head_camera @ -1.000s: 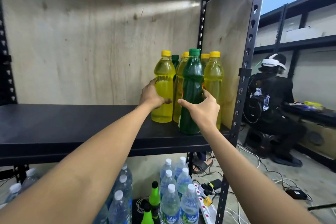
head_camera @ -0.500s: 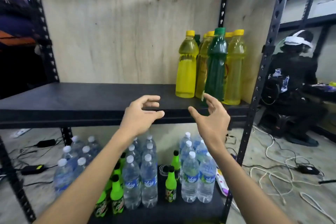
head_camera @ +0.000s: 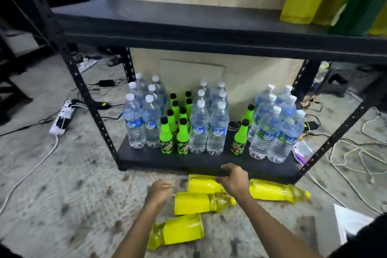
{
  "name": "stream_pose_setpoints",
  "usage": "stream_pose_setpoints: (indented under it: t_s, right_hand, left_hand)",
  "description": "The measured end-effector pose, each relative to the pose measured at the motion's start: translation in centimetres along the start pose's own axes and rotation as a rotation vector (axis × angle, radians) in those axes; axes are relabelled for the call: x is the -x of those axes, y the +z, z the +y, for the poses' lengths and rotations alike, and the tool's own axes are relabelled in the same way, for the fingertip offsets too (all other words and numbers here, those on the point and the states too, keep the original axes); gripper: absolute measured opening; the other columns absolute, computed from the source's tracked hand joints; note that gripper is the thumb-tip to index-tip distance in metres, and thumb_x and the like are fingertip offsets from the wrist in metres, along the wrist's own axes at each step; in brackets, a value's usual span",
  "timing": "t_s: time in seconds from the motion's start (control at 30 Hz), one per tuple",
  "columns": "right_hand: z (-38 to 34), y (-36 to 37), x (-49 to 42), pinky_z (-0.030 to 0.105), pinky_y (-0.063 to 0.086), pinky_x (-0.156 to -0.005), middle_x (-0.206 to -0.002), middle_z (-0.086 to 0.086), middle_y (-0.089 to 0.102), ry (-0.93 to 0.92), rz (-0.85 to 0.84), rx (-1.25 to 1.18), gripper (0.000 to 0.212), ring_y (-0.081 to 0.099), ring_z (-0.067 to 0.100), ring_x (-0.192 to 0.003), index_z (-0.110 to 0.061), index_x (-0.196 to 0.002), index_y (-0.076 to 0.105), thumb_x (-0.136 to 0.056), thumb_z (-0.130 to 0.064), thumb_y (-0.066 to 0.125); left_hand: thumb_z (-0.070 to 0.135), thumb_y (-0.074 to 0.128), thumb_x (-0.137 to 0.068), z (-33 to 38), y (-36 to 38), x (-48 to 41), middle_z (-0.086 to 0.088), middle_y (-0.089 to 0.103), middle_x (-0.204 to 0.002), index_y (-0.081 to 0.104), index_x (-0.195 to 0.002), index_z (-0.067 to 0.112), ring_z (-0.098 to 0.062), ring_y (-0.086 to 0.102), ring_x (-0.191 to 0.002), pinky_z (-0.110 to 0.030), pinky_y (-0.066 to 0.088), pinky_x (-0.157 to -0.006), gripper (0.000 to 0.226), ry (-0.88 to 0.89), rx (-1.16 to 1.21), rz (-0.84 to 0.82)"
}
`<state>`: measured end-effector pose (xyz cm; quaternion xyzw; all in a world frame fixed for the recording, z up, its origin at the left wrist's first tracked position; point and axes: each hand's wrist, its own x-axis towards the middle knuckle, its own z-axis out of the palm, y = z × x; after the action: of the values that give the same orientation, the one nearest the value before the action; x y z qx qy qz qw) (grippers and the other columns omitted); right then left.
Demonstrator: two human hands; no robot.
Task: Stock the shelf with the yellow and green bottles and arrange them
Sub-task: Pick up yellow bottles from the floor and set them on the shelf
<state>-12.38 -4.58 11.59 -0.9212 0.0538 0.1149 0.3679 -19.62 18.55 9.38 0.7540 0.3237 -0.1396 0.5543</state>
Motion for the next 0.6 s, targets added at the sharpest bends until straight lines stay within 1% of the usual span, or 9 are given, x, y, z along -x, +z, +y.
stream_pose_setpoints:
  t_s: [0.07,0.1,0.13,0.2,0.27,0.37,0.43,0.5,0.6]
  right_hand:
    - [1.2,1.9,-0.7,0.029,0.050,-0.089,-0.120,0.004,0.071,0.084,-0.066,0.013,0.053,0.067,0.021,-0.109,-0.017,-0.121,0.069,-0.074,-0.034,0.085]
    - [1.8,2.8,-1.1,0.028,0.048,-0.087,-0.119,0.005,0.071,0.133,-0.088,0.020,0.053,0.066,0.021,-0.110,-0.018,-0.121,0.068,-0.074,-0.036,0.085]
    - [2.3,3.7,-1.4,0.028,0.047,-0.086,-0.118,0.006,0.071,0.180,-0.108,0.023,0.053,0.065,0.022,-0.111,-0.019,-0.121,0.068,-0.074,-0.037,0.084]
    - [3.3,5.8,-1.9,0.029,0.047,-0.087,-0.115,0.006,0.070,0.254,-0.156,0.014,0.052,0.065,0.024,-0.108,-0.018,-0.120,0.065,-0.074,-0.033,0.085]
    - [4.0,8.0,-2.0,0.030,0.050,-0.082,-0.108,0.008,0.070,0.269,-0.218,0.025,0.052,0.066,0.024,-0.100,-0.015,-0.119,0.064,-0.073,-0.027,0.086]
    - [4.4,10.8,-1.9,0.027,0.049,-0.074,-0.112,0.008,0.071,0.191,-0.306,0.168,0.054,0.068,0.023,-0.100,-0.020,-0.123,0.064,-0.074,-0.031,0.084]
    - [4.6,12.2,-2.1,0.027,0.049,-0.075,-0.117,0.008,0.070,0.174,-0.302,0.190,0.057,0.068,0.023,-0.103,-0.021,-0.127,0.061,-0.076,-0.031,0.083]
    - [4.7,13.4,-2.7,0.028,0.047,-0.074,-0.122,0.011,0.068,0.225,-0.255,0.120,0.063,0.066,0.025,-0.108,-0.017,-0.132,0.057,-0.076,-0.031,0.083]
    - [5.1,14.5,-3.9,0.032,0.049,-0.085,-0.129,0.015,0.063,0.446,-0.130,-0.113,0.075,0.061,0.033,-0.116,-0.010,-0.136,0.051,-0.073,-0.030,0.087]
  left_hand:
    - [0.027,0.074,-0.063,-3.0,0.7,-0.9,0.012,0.069,-0.069,0.064,-0.069,0.023,-0.026,0.067,-0.074,-0.041,0.049,-0.062,0.013,-0.035,-0.069,0.000]
    - [0.028,0.073,-0.062,-4.2,1.2,-1.2,0.009,0.069,-0.071,0.063,-0.067,0.023,-0.026,0.067,-0.074,-0.041,0.051,-0.066,0.013,-0.073,-0.116,-0.010]
    - [0.027,0.073,-0.064,-5.3,1.7,-1.5,0.002,0.069,-0.078,0.065,-0.070,0.021,-0.027,0.066,-0.077,-0.039,0.052,-0.069,0.012,-0.127,-0.120,-0.013]
    - [0.023,0.076,-0.067,-7.5,2.6,-2.4,-0.011,0.061,-0.083,0.065,-0.076,0.011,-0.028,0.060,-0.069,-0.037,0.048,-0.061,0.018,-0.294,0.056,0.019]
    - [0.020,0.075,-0.077,-9.7,3.5,-3.4,-0.016,0.055,-0.097,0.061,-0.098,0.005,-0.028,0.051,-0.071,-0.030,0.040,-0.054,0.029,-0.539,0.263,0.022]
    - [0.030,0.068,-0.090,-11.8,5.5,-4.7,-0.021,0.047,-0.132,0.044,-0.140,0.008,-0.031,0.048,-0.086,-0.033,0.044,-0.071,0.059,-0.743,0.393,-0.048]
    - [0.041,0.068,-0.090,-12.3,6.9,-5.4,-0.021,0.052,-0.121,0.042,-0.142,0.006,-0.033,0.052,-0.098,-0.039,0.044,-0.085,0.068,-0.847,0.515,-0.084]
    - [0.043,0.065,-0.091,-12.3,8.2,-6.2,-0.022,0.059,-0.116,0.049,-0.139,0.001,-0.037,0.057,-0.103,-0.044,0.041,-0.094,0.066,-0.831,0.668,-0.127]
    - [0.052,0.065,-0.088,-12.7,9.9,-8.0,-0.025,0.046,-0.142,0.042,-0.145,0.002,-0.042,0.047,-0.128,-0.053,0.032,-0.111,0.079,-0.807,0.710,-0.043]
